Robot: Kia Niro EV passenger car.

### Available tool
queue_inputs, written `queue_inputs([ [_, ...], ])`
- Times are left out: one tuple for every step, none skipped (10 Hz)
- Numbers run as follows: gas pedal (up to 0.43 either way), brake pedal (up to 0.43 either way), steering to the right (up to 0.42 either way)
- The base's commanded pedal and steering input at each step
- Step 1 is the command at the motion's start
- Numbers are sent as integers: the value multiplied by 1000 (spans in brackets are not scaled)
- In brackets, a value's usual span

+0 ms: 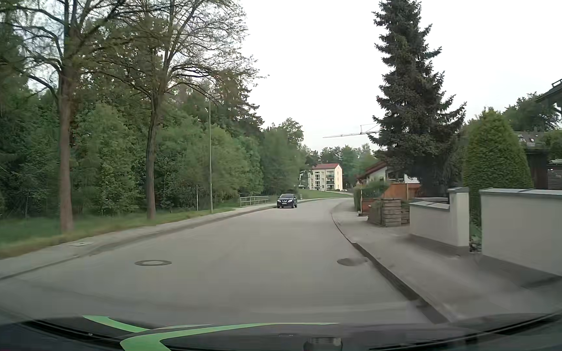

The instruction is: Follow the waypoints while adhering to traffic rules and regulations

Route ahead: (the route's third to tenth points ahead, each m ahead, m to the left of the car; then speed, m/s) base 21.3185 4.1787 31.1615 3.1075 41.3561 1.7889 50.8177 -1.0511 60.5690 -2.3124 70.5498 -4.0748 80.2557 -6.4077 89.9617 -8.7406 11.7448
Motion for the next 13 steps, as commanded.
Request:
queue_inputs([
  [39,0,9],
  [39,0,9],
  [39,0,9],
  [39,0,9],
  [39,0,9],
  [39,0,8],
  [39,0,8],
  [39,0,8],
  [39,0,8],
  [39,0,8],
  [39,0,7],
  [39,0,8],
  [39,0,8],
])
